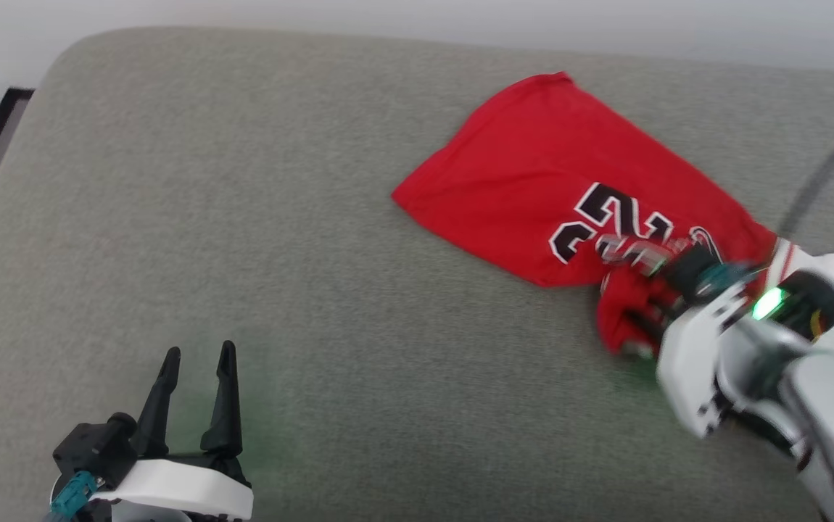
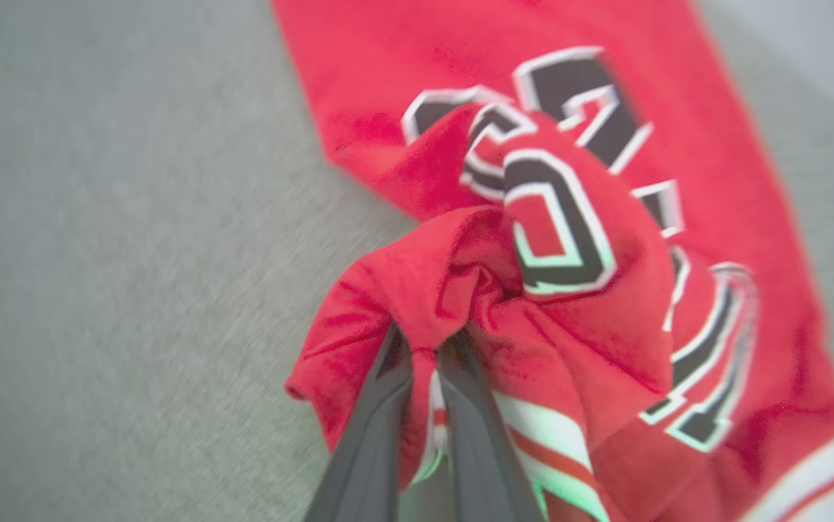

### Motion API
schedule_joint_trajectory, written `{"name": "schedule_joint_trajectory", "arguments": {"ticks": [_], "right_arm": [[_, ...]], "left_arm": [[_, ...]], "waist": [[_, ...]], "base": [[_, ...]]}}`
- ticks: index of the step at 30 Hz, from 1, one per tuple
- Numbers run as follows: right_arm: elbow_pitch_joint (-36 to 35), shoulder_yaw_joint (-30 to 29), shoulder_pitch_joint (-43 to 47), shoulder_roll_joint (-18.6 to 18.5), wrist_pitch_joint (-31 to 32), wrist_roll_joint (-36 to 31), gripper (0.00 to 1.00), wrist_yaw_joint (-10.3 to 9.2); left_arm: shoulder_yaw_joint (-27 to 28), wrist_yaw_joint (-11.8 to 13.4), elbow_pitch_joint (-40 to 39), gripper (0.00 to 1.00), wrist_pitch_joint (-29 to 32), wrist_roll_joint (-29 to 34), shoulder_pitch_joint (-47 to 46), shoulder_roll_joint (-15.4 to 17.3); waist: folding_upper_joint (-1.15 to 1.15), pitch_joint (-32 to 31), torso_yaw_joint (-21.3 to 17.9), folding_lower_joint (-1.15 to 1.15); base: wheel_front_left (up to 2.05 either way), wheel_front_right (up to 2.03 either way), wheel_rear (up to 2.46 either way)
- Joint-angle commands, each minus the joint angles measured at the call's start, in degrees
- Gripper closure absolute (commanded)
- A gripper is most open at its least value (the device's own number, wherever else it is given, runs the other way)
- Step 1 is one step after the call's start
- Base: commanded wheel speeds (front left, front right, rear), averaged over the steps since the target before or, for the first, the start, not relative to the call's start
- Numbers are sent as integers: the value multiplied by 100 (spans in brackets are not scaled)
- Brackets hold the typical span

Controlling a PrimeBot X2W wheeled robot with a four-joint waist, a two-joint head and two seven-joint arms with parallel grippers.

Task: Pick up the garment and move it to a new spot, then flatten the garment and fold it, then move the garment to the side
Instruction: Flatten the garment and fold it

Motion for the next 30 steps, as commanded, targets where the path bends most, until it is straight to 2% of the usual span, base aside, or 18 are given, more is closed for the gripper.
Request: {"name": "schedule_joint_trajectory", "arguments": {"ticks": [1,8,13,17,22,23,24,25,30], "right_arm": [[-42,-275,101,68,-176,28,100,-28],[-97,-2323,743,492,-663,100,100,-27],[464,-3499,1013,962,-893,87,100,-18],[1242,-3817,867,1305,-1151,-53,100,-16],[1817,-3704,665,1488,-1478,-141,100,-16],[1894,-3665,609,1499,-1604,-181,83,-16],[1945,-3659,564,1495,-1737,-187,17,-16],[1972,-3643,530,1482,-1881,-189,0,-16],[1614,-3675,798,1261,-2589,-195,0,-16]], "left_arm": [[5,4,-10,0,-30,19,-8,25],[-141,4,-14,0,-29,10,-36,138],[-288,4,6,0,-30,-78,-170,239],[-423,4,65,0,-29,-129,-255,293],[-565,4,114,0,-29,-159,-328,372],[-611,4,127,0,-29,-164,-352,405],[-666,4,127,0,-30,-197,-385,443],[-751,4,117,0,-29,-236,-430,502],[-1528,4,3,0,-29,-469,-857,1049]], "waist": [[0,-94,-178,0],[0,-154,-631,0],[0,-72,-821,0],[0,-27,-867,0],[0,-7,-885,0],[0,-15,-903,0],[0,-29,-915,0],[0,-51,-931,0],[0,-208,-1043,0]], "base": [[0,0,0],[0,0,0],[0,0,0],[0,0,0],[0,0,0],[0,0,0],[0,0,0],[0,0,0],[0,0,0]]}}
